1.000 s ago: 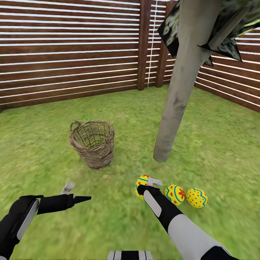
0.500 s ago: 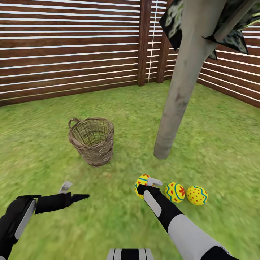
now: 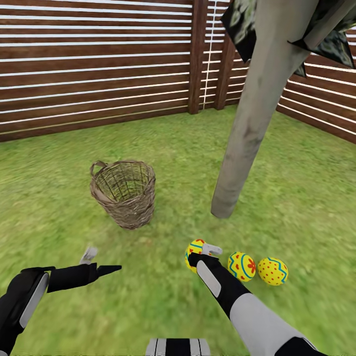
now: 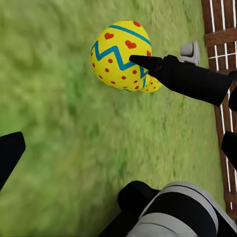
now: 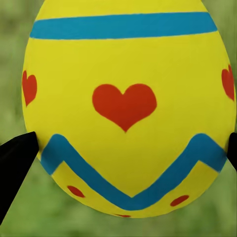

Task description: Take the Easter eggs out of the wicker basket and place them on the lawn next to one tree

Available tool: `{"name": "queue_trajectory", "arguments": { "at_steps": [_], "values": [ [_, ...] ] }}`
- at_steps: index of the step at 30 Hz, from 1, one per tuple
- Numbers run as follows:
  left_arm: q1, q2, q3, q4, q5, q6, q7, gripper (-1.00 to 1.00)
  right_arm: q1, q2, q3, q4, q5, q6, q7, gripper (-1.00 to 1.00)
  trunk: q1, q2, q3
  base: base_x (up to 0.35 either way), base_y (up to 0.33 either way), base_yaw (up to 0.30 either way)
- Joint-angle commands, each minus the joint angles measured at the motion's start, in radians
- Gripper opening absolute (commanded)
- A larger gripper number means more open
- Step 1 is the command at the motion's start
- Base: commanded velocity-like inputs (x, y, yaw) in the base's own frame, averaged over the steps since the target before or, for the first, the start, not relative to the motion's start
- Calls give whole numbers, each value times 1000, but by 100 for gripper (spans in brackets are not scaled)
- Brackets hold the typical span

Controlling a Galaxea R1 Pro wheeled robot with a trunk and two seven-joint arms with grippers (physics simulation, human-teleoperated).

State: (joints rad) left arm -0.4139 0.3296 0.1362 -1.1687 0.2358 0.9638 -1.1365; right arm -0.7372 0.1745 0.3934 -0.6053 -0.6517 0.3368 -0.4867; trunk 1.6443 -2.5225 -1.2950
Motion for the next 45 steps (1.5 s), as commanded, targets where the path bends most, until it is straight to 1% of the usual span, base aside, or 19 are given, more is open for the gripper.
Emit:
{"name": "queue_trajectory", "arguments": {
  "at_steps": [1, 16, 18, 24, 31, 40, 44, 45],
  "values": [
    [0, 0, 0, 0, 2, 6, -2, 100, -1, 0, 3, -1, -4, 4, -7, -100, 0, -1, -5, 0, 0, 0],
    [0, 0, 0, 0, 2, 6, -2, 100, -1, 0, 3, -1, -5, 4, -7, -100, 7, -4, -63, 0, 0, 0],
    [0, 0, 0, 0, 2, 6, -2, 100, -1, 0, 3, 0, -5, 4, -7, -100, 7, -4, -63, 0, 0, 0],
    [0, 0, 0, 0, 2, 6, -2, 100, -1, 0, 3, 1, -5, 4, -7, -100, 10, -6, -86, 0, 0, 0],
    [0, 0, 0, 0, 2, 6, -2, 100, -1, 0, 3, 1, -5, 4, -7, -100, 10, -6, -86, 3, 0, 0],
    [0, 0, 1, 0, 2, 6, -2, 100, -1, 0, 3, 1, -5, 4, -7, -100, 10, -6, -86, 95, 0, 0],
    [0, 0, 1, 0, 2, 6, -2, 100, -1, 0, 3, 1, -4, 4, -7, -100, 11, -6, -101, 3, 0, 0],
    [0, 0, 0, 0, 2, 6, -2, 100, -1, 0, 3, 1, -5, 4, -7, -100, 11, -6, -101, 0, 0, 0]
  ]
}}
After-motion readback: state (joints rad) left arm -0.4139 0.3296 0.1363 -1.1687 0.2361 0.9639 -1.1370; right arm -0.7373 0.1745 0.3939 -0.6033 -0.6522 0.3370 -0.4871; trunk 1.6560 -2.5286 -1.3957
